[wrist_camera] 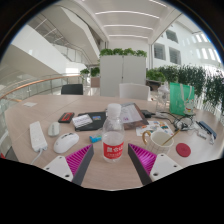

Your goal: Pour water

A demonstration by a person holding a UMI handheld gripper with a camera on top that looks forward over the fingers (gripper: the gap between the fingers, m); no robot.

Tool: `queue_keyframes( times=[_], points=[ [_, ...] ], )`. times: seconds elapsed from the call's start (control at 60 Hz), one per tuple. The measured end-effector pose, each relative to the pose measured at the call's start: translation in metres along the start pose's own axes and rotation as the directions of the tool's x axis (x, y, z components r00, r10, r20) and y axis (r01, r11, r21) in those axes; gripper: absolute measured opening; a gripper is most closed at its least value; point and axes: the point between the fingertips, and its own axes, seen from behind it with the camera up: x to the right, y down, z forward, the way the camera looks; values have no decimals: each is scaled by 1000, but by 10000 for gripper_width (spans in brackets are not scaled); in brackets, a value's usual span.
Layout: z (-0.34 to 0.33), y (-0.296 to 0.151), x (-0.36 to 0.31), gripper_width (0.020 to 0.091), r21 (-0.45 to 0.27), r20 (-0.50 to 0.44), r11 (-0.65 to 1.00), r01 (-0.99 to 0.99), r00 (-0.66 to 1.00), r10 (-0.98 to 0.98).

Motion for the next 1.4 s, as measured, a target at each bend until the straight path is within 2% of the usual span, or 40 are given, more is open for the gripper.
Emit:
queue_keyframes(
  times=[0.1, 0.283, 0.3, 0.333, 0.367, 0.417, 0.433, 0.55, 0.567, 0.6, 0.617, 0.7, 0.767, 0.783, 0.8, 0.867, 0.917, 0.933, 0.95, 0.967, 1.017, 1.083, 1.133, 1.233, 1.25, 1.283, 1.333, 1.4],
  points=[
    [39, -9, 8, 832, 24, -5, 1000, -15, 1000, 15],
    [86, -9, 10, 820, 20, 28, 999, -26, 999, 25],
    [88, -9, 9, 804, 21, 36, 1000, -21, 999, 20],
    [92, -7, 3, 704, 14, 64, 1000, -11, 998, 10],
    [94, -5, -3, 520, 7, 91, 1000, -6, 996, 6],
    [94, -3, 0, 513, 5, 74, 1000, -6, 997, 6],
    [93, -3, 0, 486, 3, 72, 1000, -3, 997, 3],
    [91, -3, -3, 417, 24, 72, 999, 43, 996, -45],
    [91, -3, -5, 385, 20, 77, 999, 37, 996, -39],
    [92, -2, -6, 382, 11, 81, 1000, 21, 996, -22],
    [92, -2, -6, 350, 10, 83, 1000, 15, 996, -16],
    [93, -3, -5, 349, 8, 90, 1000, 4, 996, -4],
    [94, -2, -5, 348, -31, 92, 999, -22, 995, 25],
    [93, -5, -4, 330, -37, 95, 999, -36, 995, 40],
    [91, -10, -5, 348, -36, 102, 998, -53, 993, 57],
    [82, -43, -1, 349, -8, 132, 987, -163, 978, 163],
    [76, -66, 1, 349, -21, 163, 951, -308, 938, 307],
    [75, -71, 6, 348, -28, 192, 929, -368, 910, 367],
    [72, -77, 7, 313, -41, 208, 902, -430, 879, 428],
    [70, -83, 9, 349, -56, 222, 869, -492, 842, 491],
    [65, -96, 14, 349, -125, 257, 735, -666, 694, 673],
    [57, -110, 15, 347, -234, 251, 487, -842, 432, 866],
    [53, -112, 17, 347, -315, 257, 293, -903, 216, 942],
    [42, -123, 18, 347, -491, 216, -110, -864, -243, 946],
    [44, -132, 16, 347, -491, 175, -191, -850, -311, 934],
    [41, -135, 19, 347, -526, 155, -281, -803, -415, 896],
    [38, -139, 21, 346, -566, 131, -375, -734, -529, 838],
    [42, -142, 29, 346, -575, 97, -486, -658, -644, 759]
  ],
)
